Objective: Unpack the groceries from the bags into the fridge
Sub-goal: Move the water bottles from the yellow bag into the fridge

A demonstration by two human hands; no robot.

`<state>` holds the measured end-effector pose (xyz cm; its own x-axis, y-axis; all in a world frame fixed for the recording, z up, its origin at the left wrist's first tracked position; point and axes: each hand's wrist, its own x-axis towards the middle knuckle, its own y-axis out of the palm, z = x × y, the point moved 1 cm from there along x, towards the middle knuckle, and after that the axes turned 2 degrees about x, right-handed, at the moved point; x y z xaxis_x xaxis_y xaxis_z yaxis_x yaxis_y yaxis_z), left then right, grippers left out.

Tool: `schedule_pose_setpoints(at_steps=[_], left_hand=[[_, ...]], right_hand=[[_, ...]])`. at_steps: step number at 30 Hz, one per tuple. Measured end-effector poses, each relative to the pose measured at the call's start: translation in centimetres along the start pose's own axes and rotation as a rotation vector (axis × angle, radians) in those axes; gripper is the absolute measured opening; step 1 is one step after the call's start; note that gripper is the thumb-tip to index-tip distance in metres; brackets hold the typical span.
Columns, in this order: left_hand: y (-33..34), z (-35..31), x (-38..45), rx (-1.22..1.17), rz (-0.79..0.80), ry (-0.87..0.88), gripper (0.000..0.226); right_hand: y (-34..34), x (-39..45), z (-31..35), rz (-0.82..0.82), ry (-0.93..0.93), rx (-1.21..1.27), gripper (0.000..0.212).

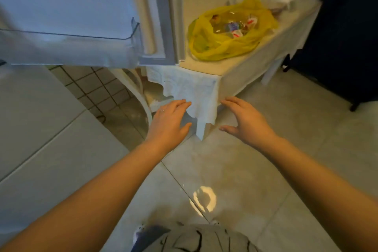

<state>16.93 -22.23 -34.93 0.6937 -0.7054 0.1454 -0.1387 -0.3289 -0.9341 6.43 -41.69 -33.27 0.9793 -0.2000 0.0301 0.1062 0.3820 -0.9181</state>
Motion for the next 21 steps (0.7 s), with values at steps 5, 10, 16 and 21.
schedule_pose_setpoints(at_steps=[5,10,16,21], left_hand=[[3.1,-3.8,5.5,-0.018,0.030,0.006,0.059],[5.5,-5.7,13.5,-0.055,-0.004,0.008,0.056],[7.7,-6.7,26.2,-0.115,-0.133,0.038,0.054],[8.1,-6.4,36.5,-0.142,-0.183,0.007,0.054]], right_hand=[[-1.8,1.7,-7.1,0.020,0.018,0.034,0.078],[-3.5,6.8,-13.4,0.016,0.043,0.065,0.077],[-7.0,17.2,-19.9,0.004,0.000,0.031,0.074],[-10.4,26.4,-24.5,0.022,-0.030,0.050,0.074]])
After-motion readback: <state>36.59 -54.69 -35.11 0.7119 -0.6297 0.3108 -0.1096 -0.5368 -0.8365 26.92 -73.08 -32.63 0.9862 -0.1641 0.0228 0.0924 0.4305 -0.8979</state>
